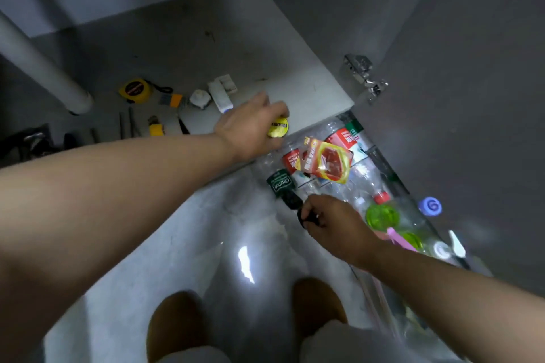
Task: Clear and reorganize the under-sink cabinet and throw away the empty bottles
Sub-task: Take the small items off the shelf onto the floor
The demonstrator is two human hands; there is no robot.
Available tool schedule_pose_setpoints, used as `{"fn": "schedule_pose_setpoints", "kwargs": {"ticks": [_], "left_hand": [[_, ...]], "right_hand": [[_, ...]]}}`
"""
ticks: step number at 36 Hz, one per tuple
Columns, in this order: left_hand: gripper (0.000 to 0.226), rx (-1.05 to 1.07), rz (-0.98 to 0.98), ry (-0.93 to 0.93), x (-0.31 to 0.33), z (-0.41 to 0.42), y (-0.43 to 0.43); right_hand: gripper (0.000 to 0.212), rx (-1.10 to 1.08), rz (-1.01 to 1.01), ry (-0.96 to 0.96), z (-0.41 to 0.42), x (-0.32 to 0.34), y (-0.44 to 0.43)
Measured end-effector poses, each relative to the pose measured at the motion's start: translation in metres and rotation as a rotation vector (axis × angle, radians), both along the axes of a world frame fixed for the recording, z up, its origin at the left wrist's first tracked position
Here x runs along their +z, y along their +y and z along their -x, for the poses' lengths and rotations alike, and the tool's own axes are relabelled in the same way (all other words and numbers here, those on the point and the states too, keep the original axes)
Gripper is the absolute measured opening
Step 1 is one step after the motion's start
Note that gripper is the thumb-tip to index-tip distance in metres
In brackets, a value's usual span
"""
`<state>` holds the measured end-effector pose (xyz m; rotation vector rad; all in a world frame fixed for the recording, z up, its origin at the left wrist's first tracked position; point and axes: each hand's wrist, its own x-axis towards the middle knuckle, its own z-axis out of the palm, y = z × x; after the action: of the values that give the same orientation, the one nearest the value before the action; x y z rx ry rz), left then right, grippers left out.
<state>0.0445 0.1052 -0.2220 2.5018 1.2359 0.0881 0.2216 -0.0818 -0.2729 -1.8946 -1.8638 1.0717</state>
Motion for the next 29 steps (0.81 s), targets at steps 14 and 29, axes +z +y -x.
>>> {"fn": "schedule_pose_setpoints", "kwargs": {"ticks": [14, 29], "left_hand": [[0.047, -0.189, 0.402, -0.038, -0.012, 0.014, -0.113], [0.041, 0.173, 0.956, -0.311, -0.058, 0.007, -0.133]], "right_hand": [[0.044, -0.056, 0.413, -0.347, -0.015, -0.048, -0.094], [0.071, -0.198, -0.034, -0.107, 0.013, -0.049, -0.087]]}}
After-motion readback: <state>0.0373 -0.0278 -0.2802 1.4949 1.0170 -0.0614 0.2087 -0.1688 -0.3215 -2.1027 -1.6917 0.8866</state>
